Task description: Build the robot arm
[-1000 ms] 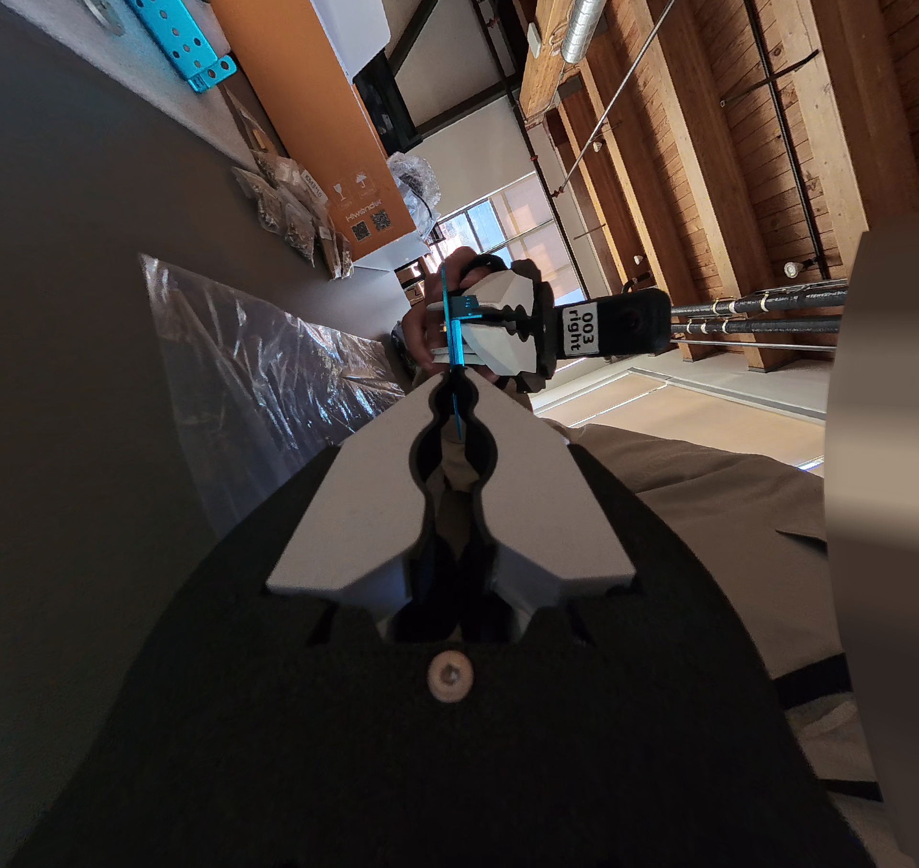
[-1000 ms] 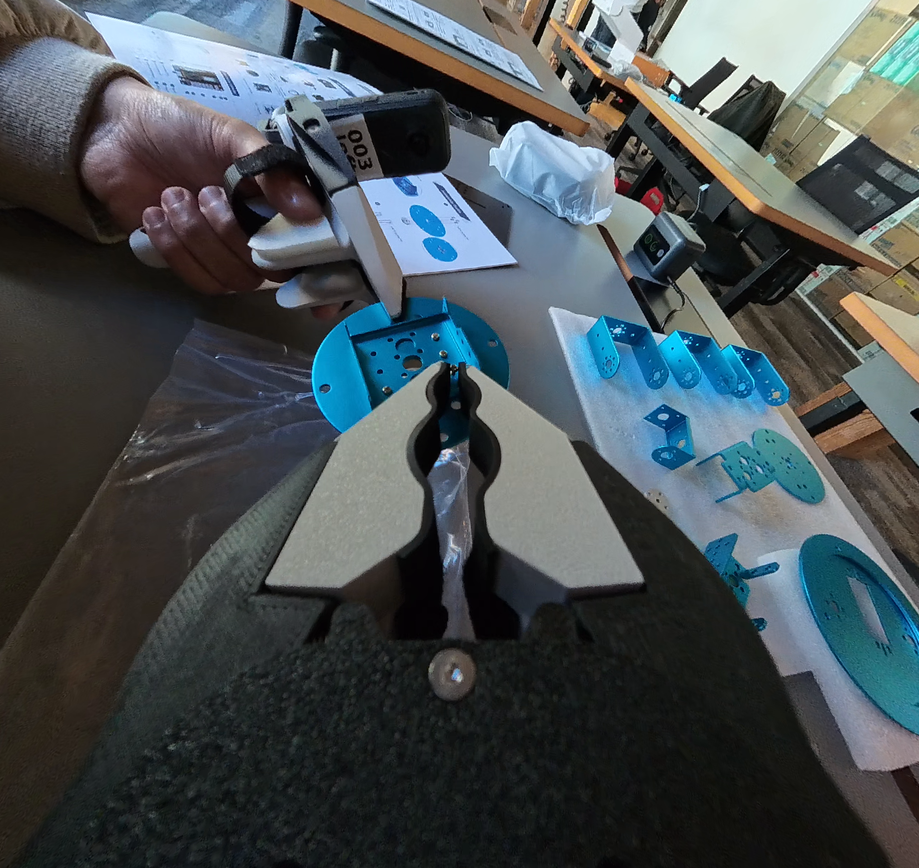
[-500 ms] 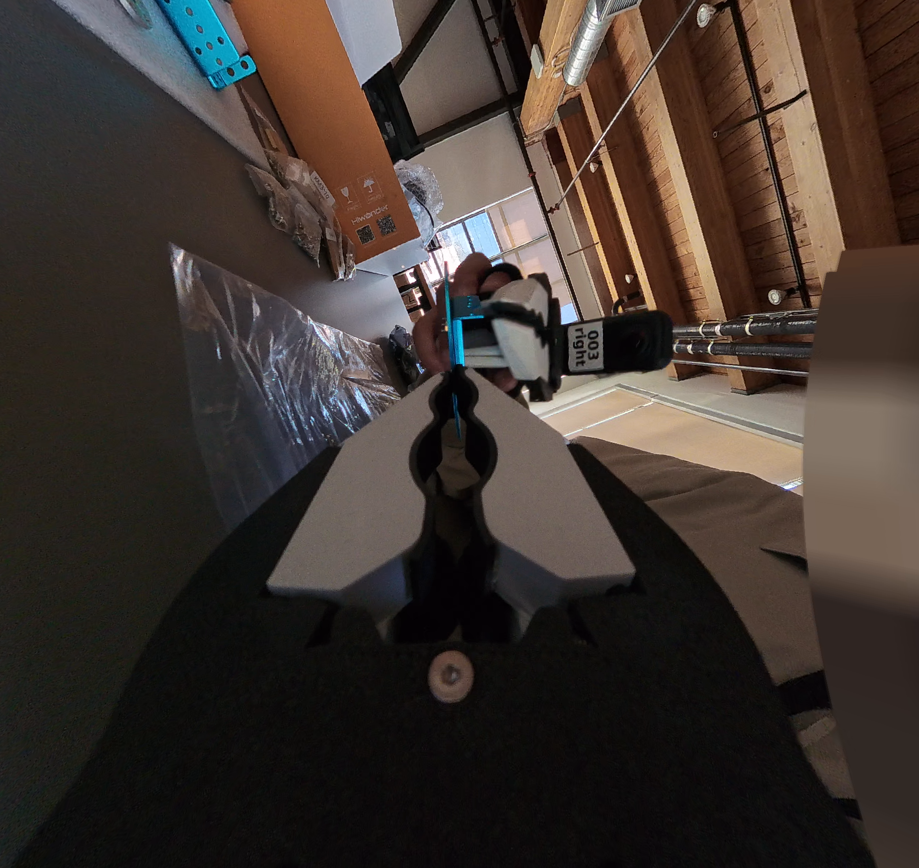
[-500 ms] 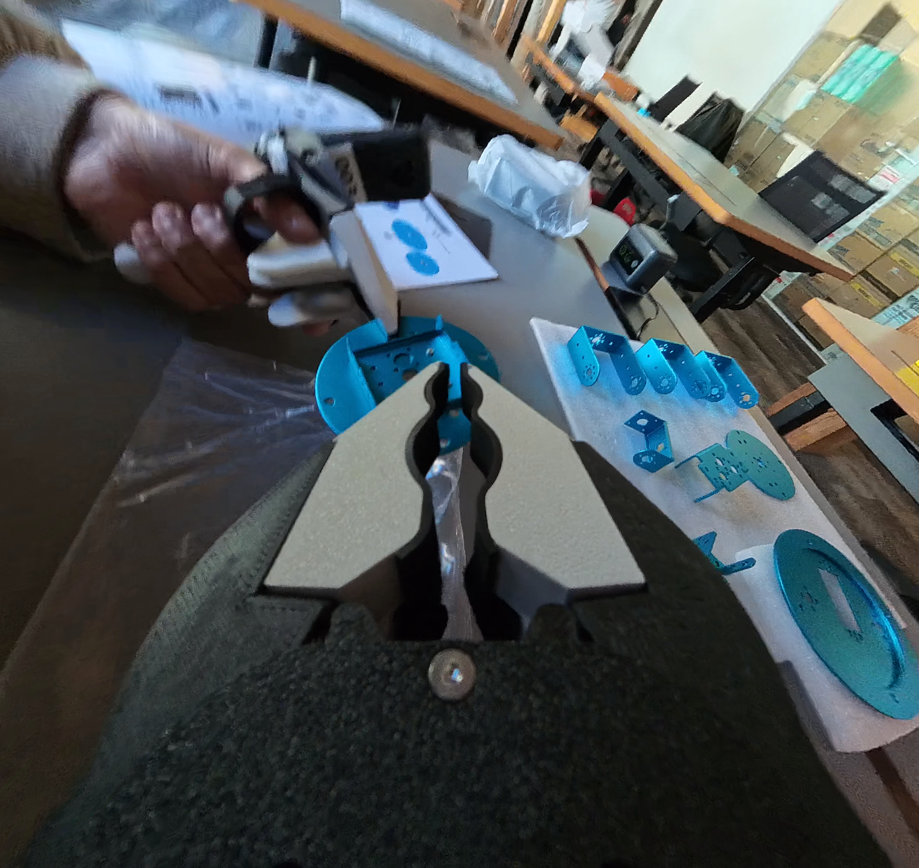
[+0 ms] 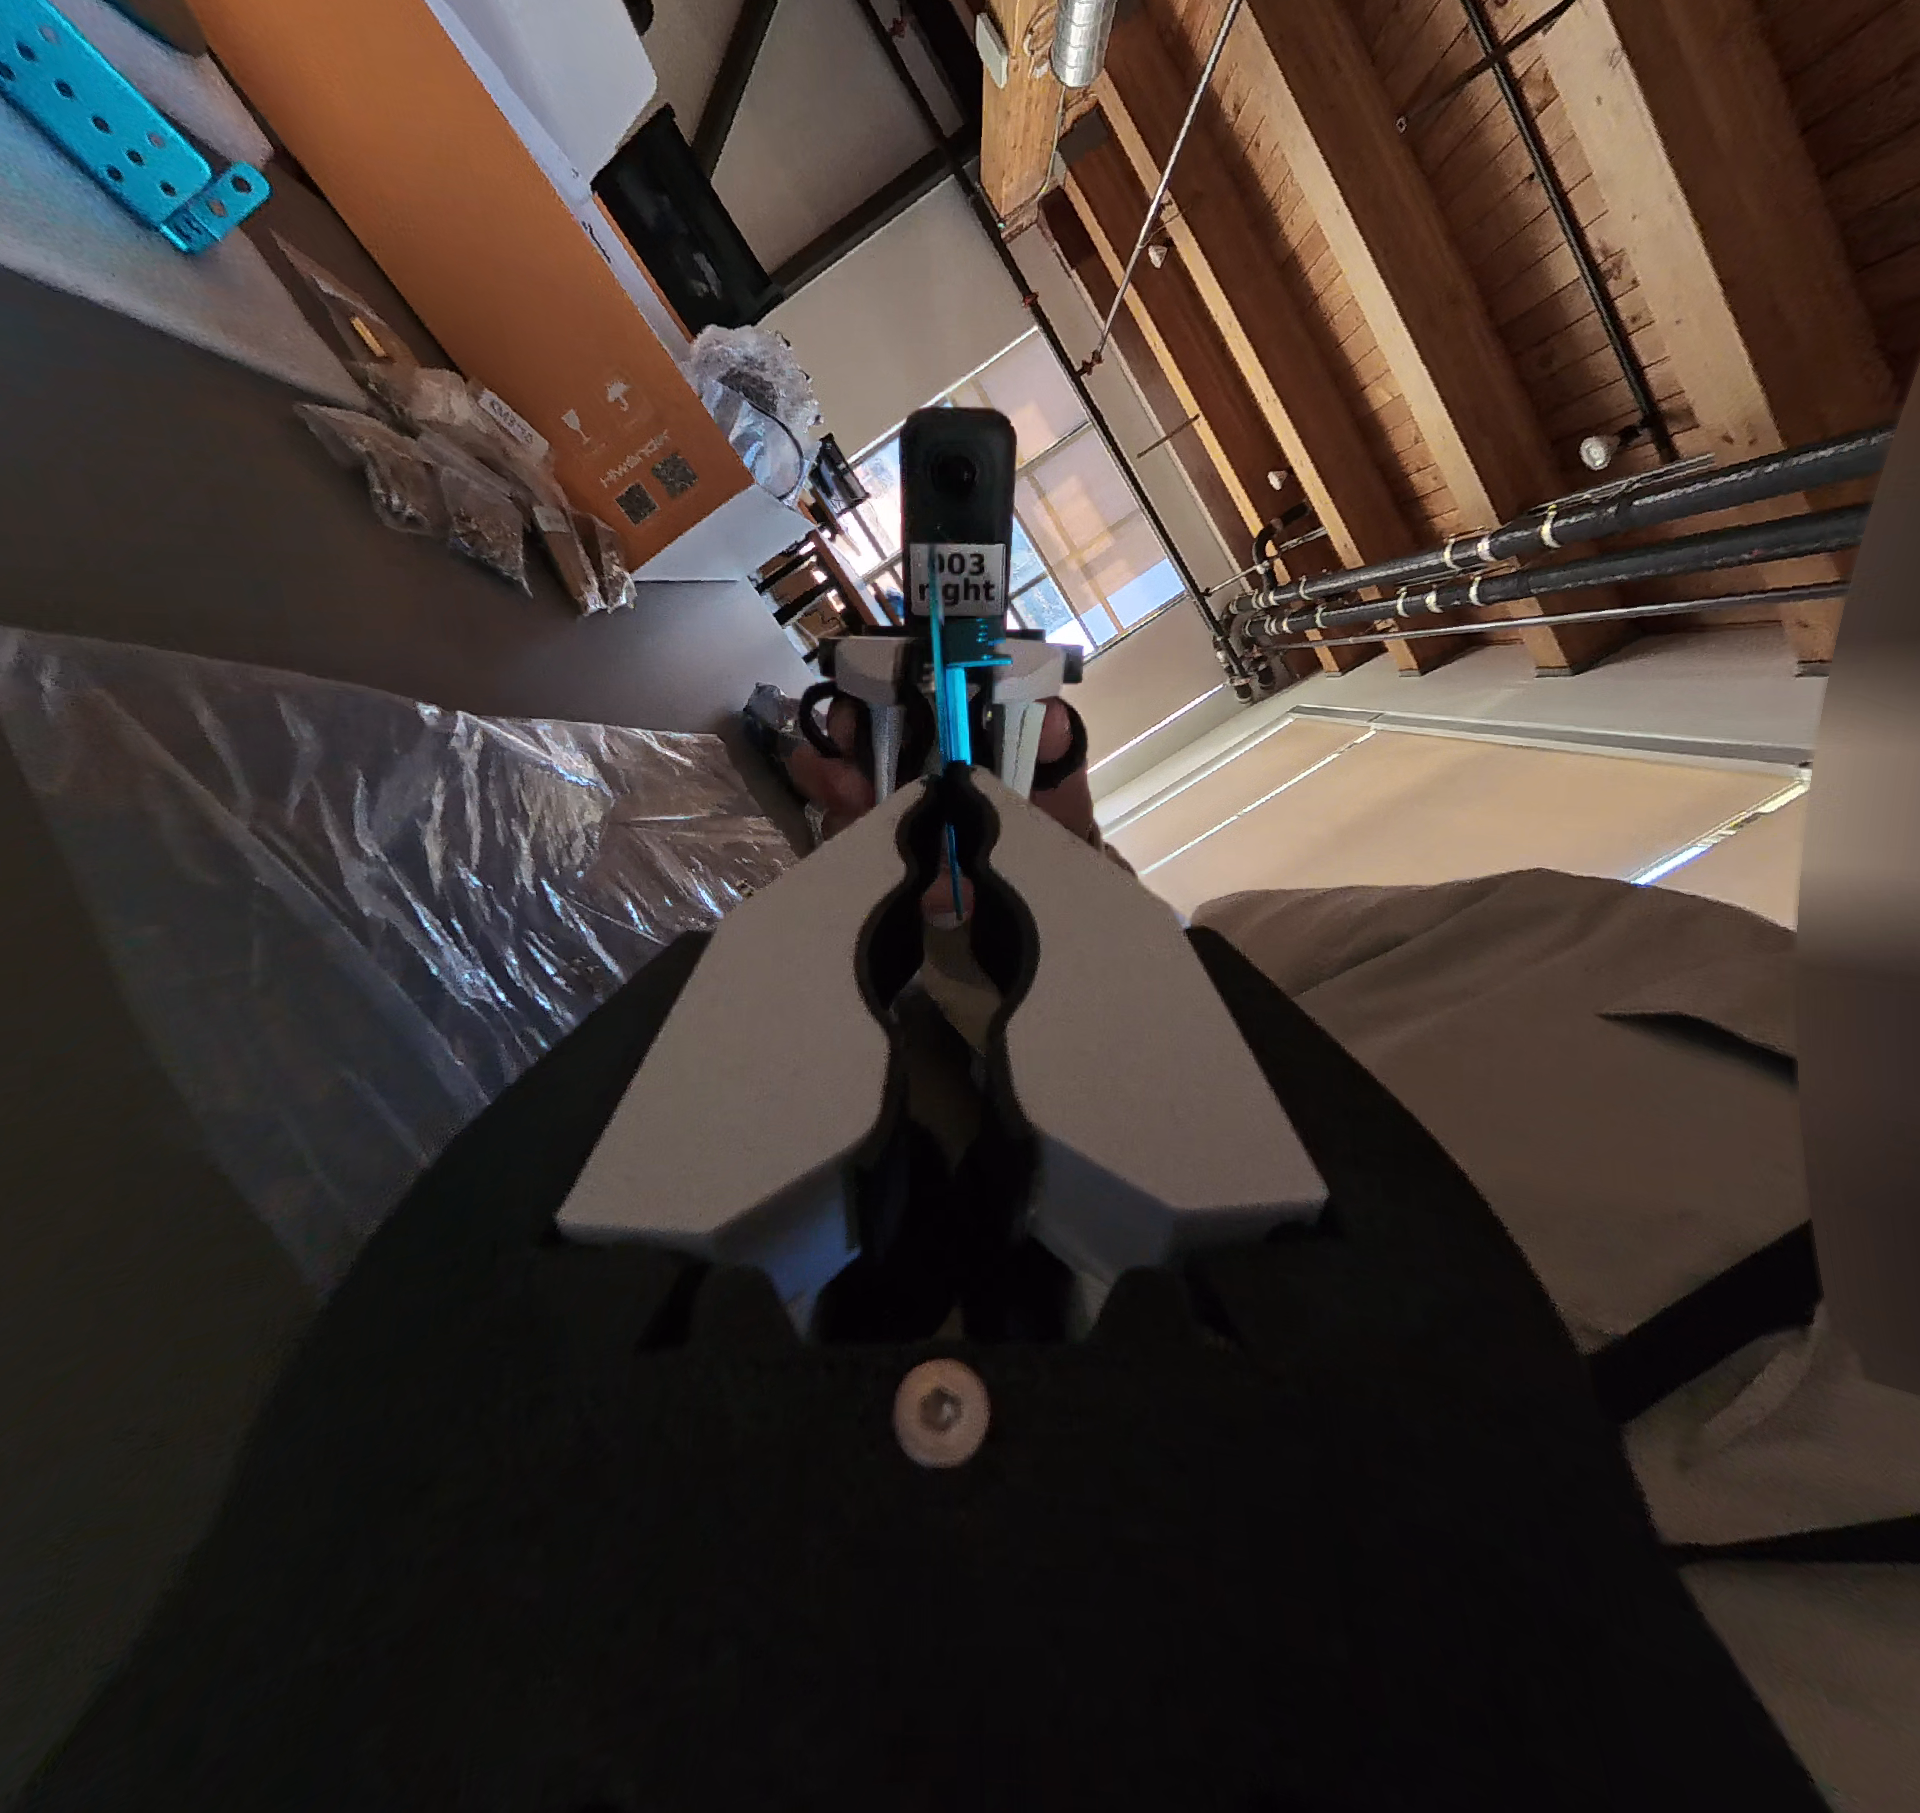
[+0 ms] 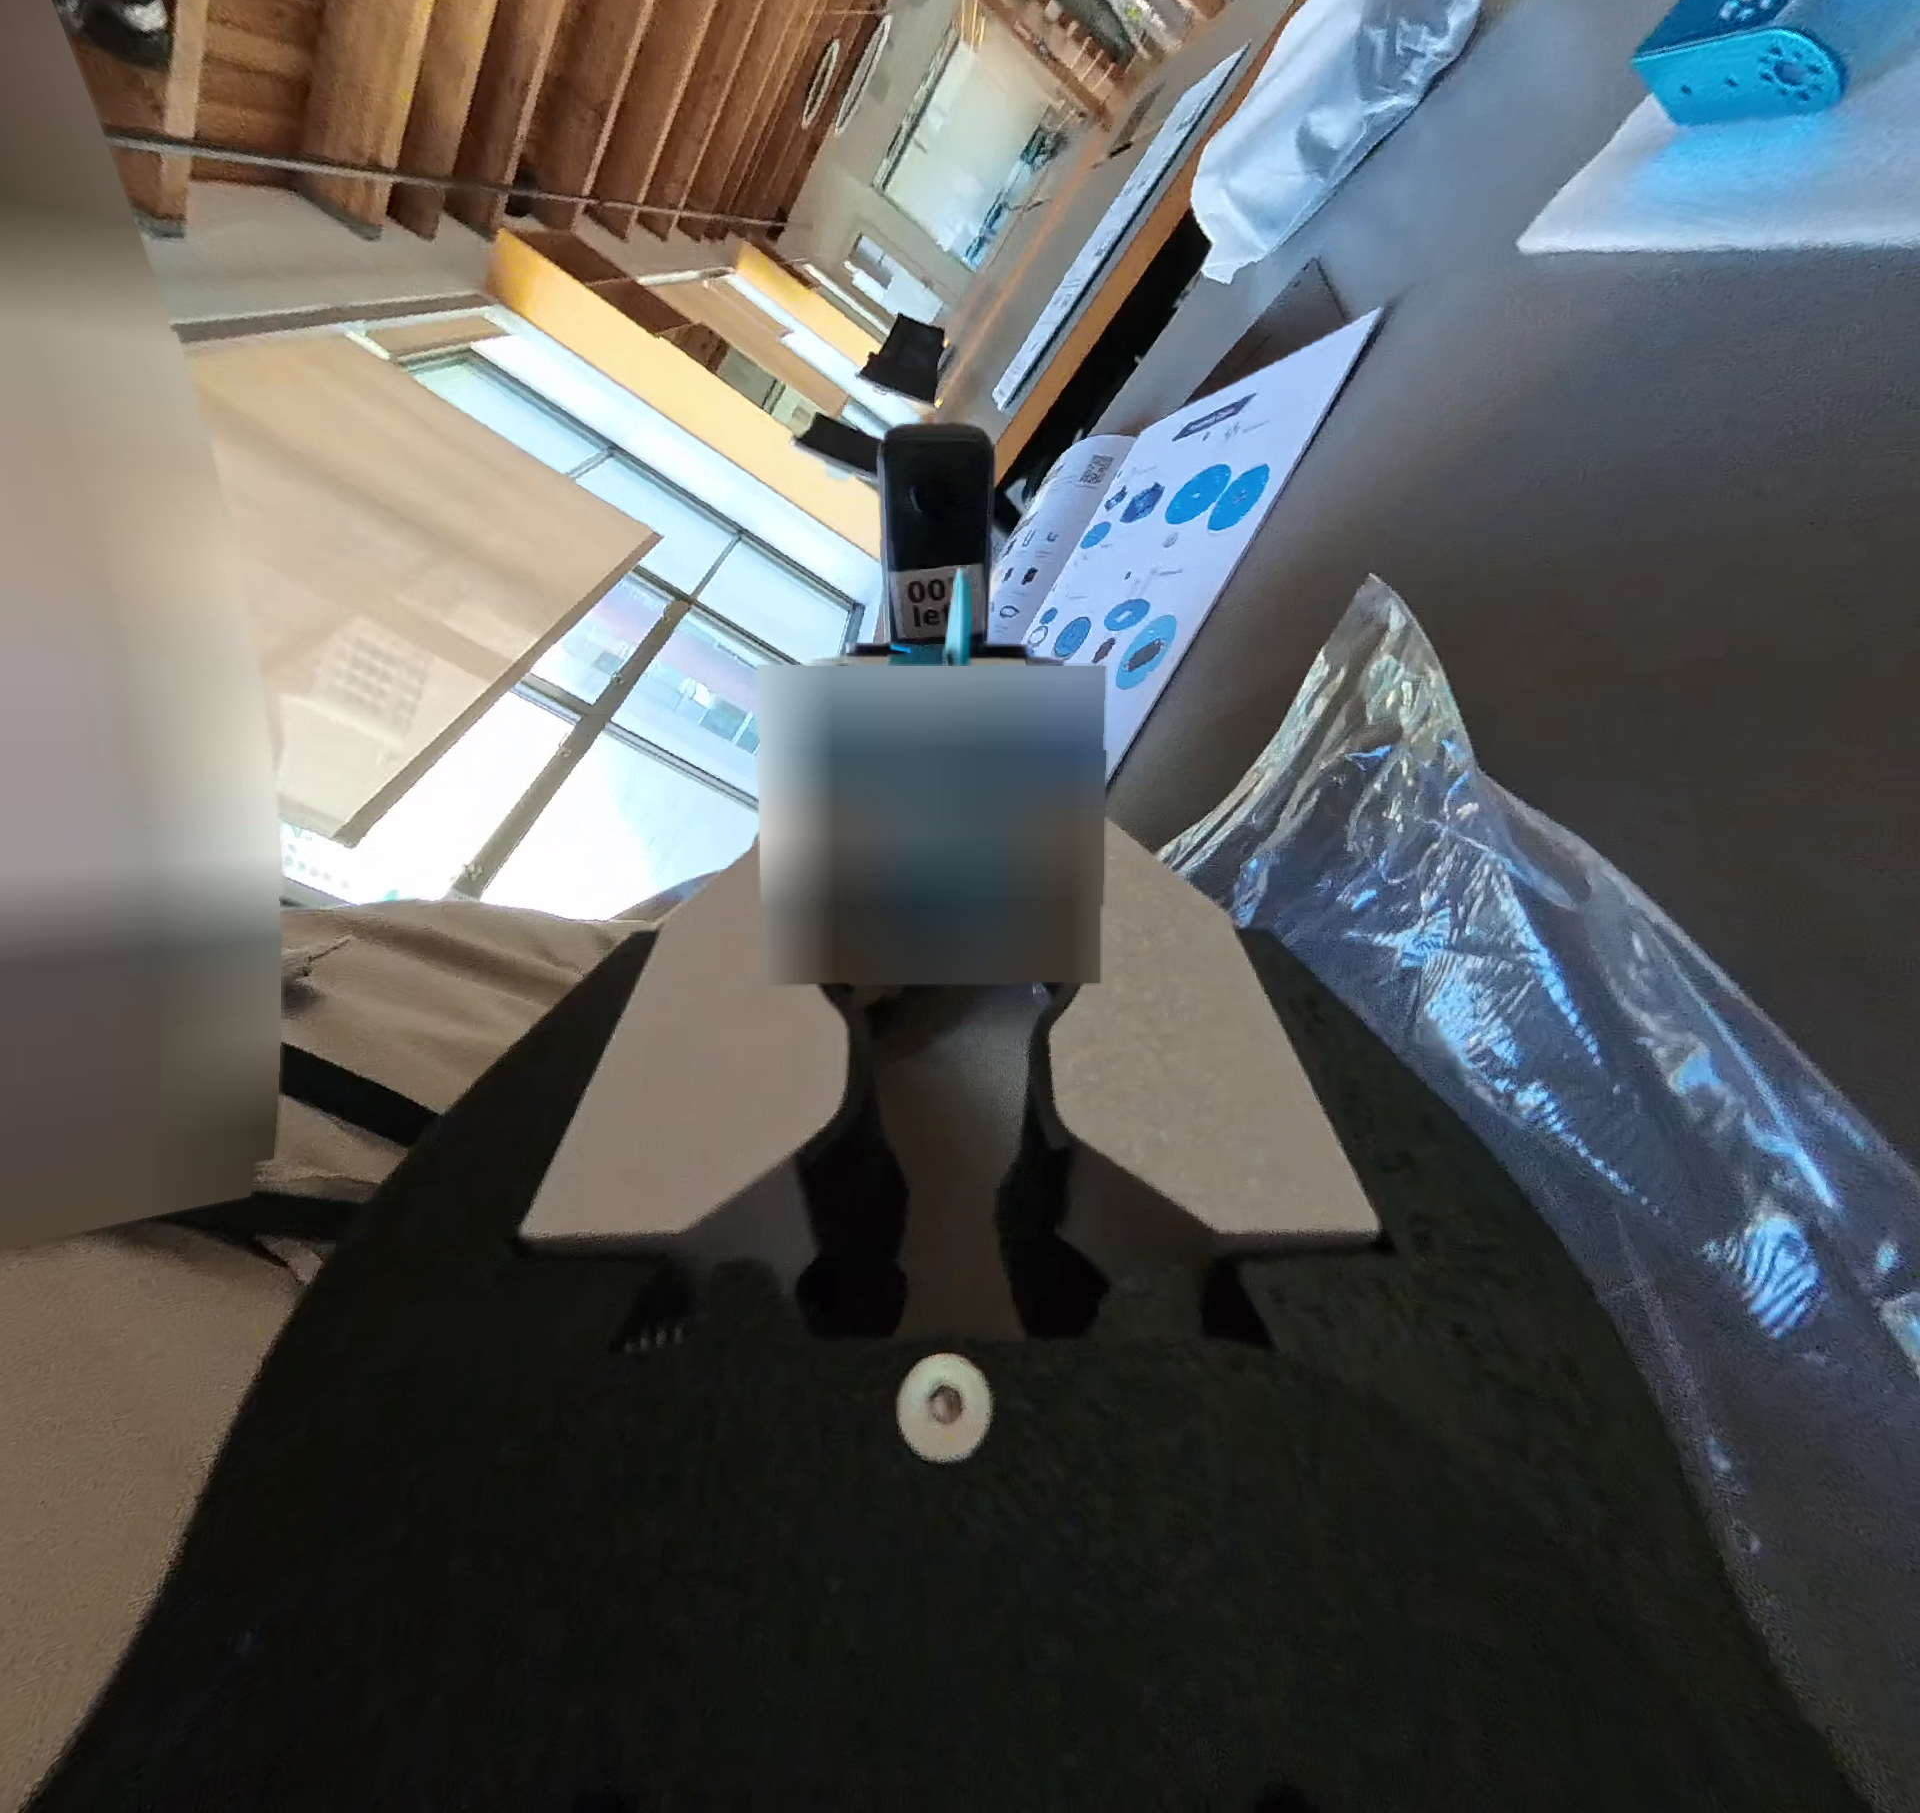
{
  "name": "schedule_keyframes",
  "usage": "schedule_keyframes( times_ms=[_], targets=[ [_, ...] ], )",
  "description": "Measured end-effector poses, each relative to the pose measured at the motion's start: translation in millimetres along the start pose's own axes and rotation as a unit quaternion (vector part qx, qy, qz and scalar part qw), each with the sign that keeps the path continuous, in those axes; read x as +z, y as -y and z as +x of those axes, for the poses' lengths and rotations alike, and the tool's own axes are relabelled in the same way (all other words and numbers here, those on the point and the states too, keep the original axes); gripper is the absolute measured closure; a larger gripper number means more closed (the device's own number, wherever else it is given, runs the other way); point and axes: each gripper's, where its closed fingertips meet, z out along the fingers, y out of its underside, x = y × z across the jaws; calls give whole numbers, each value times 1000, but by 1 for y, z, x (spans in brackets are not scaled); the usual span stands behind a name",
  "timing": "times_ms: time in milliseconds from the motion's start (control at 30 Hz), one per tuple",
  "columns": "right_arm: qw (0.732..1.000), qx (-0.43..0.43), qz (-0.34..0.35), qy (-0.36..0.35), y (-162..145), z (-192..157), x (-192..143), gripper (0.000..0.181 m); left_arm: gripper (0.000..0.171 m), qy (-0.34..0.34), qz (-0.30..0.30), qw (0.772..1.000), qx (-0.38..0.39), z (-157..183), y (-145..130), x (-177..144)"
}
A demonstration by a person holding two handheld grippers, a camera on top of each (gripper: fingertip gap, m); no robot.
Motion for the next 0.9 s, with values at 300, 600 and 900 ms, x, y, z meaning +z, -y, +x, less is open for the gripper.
schedule_keyframes(
  times_ms=[300,600,900],
  targets=[
    [992,103,72,17,-5,14,-10,181,159,-2,-3,1000,-29,-6,-8,8],
    [986,119,111,36,-18,13,2,181,138,73,52,994,-55,-13,-18,23],
    [988,109,100,33,-24,14,5,181,151,83,109,987,-88,-10,-21,29]
  ],
)
